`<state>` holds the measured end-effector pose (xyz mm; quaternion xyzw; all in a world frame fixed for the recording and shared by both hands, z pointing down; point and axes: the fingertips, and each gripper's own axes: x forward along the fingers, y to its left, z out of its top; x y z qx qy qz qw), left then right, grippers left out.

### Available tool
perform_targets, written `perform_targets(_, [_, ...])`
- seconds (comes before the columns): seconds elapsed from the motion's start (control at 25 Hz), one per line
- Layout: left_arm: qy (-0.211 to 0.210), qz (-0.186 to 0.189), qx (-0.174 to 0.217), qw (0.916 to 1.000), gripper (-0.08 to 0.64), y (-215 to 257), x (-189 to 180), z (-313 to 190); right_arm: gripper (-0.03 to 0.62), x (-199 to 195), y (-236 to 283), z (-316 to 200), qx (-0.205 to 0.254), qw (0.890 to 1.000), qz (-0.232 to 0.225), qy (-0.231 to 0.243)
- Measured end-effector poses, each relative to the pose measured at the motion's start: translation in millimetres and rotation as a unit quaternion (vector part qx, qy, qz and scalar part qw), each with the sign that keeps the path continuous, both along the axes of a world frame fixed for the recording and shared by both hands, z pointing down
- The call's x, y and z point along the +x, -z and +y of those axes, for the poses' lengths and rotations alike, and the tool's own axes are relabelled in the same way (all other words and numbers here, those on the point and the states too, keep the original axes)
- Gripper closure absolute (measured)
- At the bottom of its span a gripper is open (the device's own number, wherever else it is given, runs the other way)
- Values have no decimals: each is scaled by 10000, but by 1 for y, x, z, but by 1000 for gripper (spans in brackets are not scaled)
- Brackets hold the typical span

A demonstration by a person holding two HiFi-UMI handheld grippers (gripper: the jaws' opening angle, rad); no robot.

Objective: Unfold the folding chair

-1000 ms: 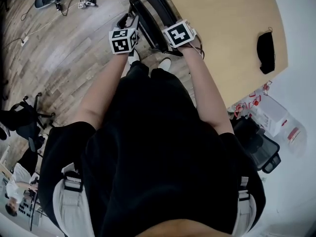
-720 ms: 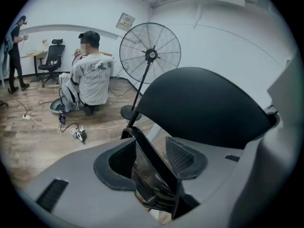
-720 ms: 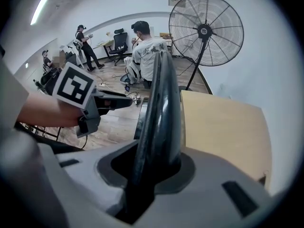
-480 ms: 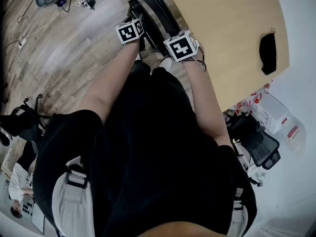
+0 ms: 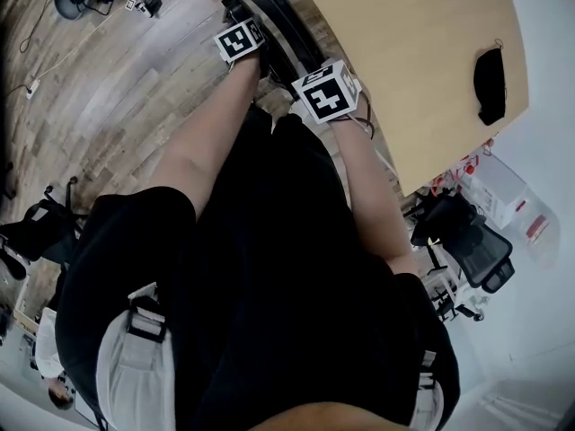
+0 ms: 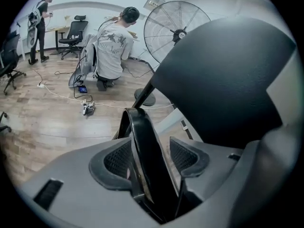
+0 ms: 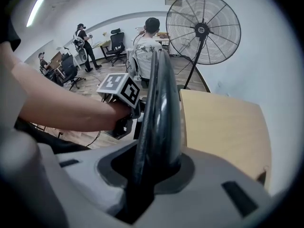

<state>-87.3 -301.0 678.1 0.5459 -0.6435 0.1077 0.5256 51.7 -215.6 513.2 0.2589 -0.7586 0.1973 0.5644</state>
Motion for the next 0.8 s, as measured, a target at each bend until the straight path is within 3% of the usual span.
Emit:
perform_targets(0.2, [170,-135,-290,9993,308,-9,2,-3,511,-2,-1,1,-3,10000,-4,1])
perform_targets(0.4, [312,-705,-305,9966,305,-27,-9,-3,510,-2,1,11,39,10000,4,20])
perform_targets(0.48, [312,-636,-361,9968,305,-32,-3,-6,510,-3,1,11,40,10000,5,25])
perform_targets(0.56, [375,-310,-479,9977,309,-40,6,-8,510,-6,-1,8,35,10000,9,39])
perform_targets(0.68, [398,-773,-368,9955,318,-45,-13,-11,511,-7,-4,8,42,10000,8,59])
perform_targets(0.8, [271,-782,-269,9962,366,-43,-9,-9,511,-4,-3,9,80,9999,2,84])
